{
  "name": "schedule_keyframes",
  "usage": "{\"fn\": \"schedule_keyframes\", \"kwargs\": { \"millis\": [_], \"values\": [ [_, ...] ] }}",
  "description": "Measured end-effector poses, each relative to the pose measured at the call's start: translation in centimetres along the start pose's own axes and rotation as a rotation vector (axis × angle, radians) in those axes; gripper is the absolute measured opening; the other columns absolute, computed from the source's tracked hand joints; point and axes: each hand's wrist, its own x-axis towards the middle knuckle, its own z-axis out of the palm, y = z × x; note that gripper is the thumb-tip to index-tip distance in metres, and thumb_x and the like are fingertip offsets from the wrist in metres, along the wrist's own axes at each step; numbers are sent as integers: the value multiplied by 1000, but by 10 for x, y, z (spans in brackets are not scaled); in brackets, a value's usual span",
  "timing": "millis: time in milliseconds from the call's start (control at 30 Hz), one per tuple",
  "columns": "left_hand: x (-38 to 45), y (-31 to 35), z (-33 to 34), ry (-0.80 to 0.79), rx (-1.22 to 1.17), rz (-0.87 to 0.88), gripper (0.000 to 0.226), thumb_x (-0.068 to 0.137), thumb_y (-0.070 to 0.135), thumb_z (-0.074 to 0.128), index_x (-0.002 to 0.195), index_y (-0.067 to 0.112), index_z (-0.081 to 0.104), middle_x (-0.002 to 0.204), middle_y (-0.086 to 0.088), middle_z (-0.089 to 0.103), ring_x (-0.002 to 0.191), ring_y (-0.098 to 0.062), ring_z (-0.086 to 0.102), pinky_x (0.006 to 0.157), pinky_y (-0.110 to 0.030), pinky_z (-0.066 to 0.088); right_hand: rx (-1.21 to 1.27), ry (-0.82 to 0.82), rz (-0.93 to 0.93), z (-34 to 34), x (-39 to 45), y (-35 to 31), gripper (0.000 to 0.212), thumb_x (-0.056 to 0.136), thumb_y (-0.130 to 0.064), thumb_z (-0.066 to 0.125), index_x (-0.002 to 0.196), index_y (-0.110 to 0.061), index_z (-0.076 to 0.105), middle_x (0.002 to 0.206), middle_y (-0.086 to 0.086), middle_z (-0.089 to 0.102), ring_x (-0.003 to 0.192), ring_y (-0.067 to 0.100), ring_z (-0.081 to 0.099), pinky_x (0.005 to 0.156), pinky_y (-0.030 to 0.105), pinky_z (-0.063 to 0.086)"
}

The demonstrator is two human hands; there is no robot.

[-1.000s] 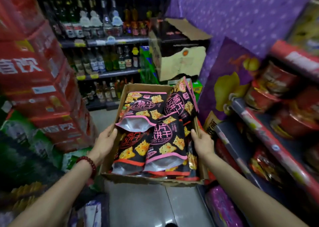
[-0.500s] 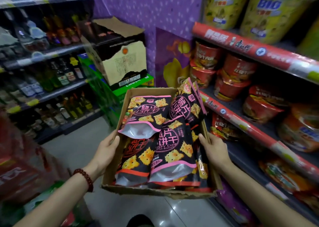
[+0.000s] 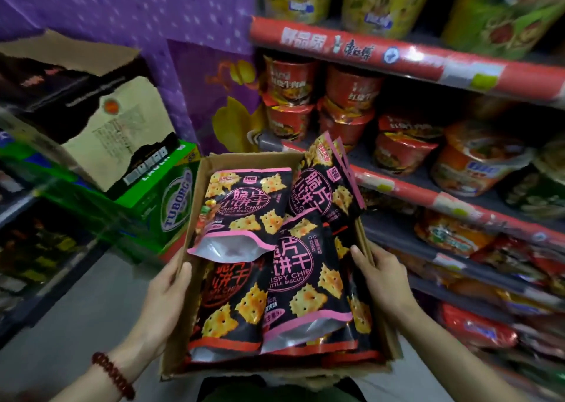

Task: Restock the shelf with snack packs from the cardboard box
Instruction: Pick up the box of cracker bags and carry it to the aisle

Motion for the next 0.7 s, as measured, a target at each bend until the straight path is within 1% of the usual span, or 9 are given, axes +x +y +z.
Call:
{"fn": "schedule_keyframes", "kwargs": {
  "millis": [67, 167, 267, 333, 433, 467, 567, 633, 700],
  "values": [
    [8, 1, -13, -54, 10, 3, 30, 100, 29, 42, 112, 53, 56, 128, 11, 61, 121, -20, 55, 108, -50, 38, 42, 45, 47, 9, -15, -2, 19, 95, -41, 50, 107, -35, 63, 74, -17, 64, 82, 10, 62, 65, 25, 41],
    [20, 3, -26, -125, 27, 42, 31, 100, 26, 42, 116, 49, 56, 130, 13, 59, 125, -11, 52, 112, -43, 34, 80, 94, 91, 19, -36, -8, 26, 95, -40, 50, 115, -31, 63, 75, -15, 66, 79, 8, 62, 66, 24, 41],
    [31, 0, -34, -176, 76, 79, 32, 100, 30, 44, 123, 50, 55, 130, 19, 59, 126, -6, 51, 112, -43, 34, 71, 149, 120, 24, -50, -12, 25, 95, -39, 49, 115, -33, 63, 81, -13, 68, 82, 9, 61, 66, 25, 42],
    [37, -4, -35, -197, 93, 93, 33, 99, 32, 45, 127, 47, 53, 130, 20, 58, 126, -6, 51, 112, -43, 35, 70, 175, 135, 25, -58, -11, 19, 95, -38, 50, 109, -35, 62, 77, -12, 67, 77, 9, 61, 63, 23, 42],
    [41, -9, -32, -206, 137, 128, 41, 95, 42, 47, 135, 38, 49, 134, 17, 57, 129, -7, 48, 113, -45, 34, 67, 201, 147, 20, -67, -9, 10, 95, -39, 50, 89, -37, 58, 59, -10, 57, 62, 12, 54, 55, 25, 36],
    [41, -9, -30, -219, 150, 134, 48, 91, 48, 47, 137, 36, 47, 135, 16, 55, 130, -7, 47, 113, -45, 33, 68, 208, 148, 18, -71, -8, 11, 95, -39, 50, 87, -38, 57, 57, -9, 57, 59, 13, 53, 54, 26, 36],
    [36, -10, -21, -260, 131, 117, 58, 84, 57, 47, 139, 38, 43, 139, 18, 52, 133, -6, 44, 114, -44, 32, 74, 234, 152, 8, -82, -2, 12, 95, -40, 49, 95, -36, 61, 61, -6, 61, 59, 13, 56, 56, 27, 38],
    [29, -8, -14, -277, 132, 117, 55, 85, 56, 47, 138, 41, 44, 138, 19, 52, 133, -7, 44, 113, -45, 33, 80, 250, 156, 0, -91, 2, 13, 95, -39, 50, 85, -39, 58, 59, -10, 59, 59, 11, 55, 55, 24, 36],
    [21, -7, -6, -300, 132, 119, 54, 85, 56, 47, 137, 43, 44, 137, 19, 53, 133, -7, 44, 113, -45, 33, 69, 269, 161, -7, -102, 6, 21, 95, -39, 49, 75, -41, 51, 59, -11, 59, 59, 9, 55, 56, 23, 35]
  ]
}}
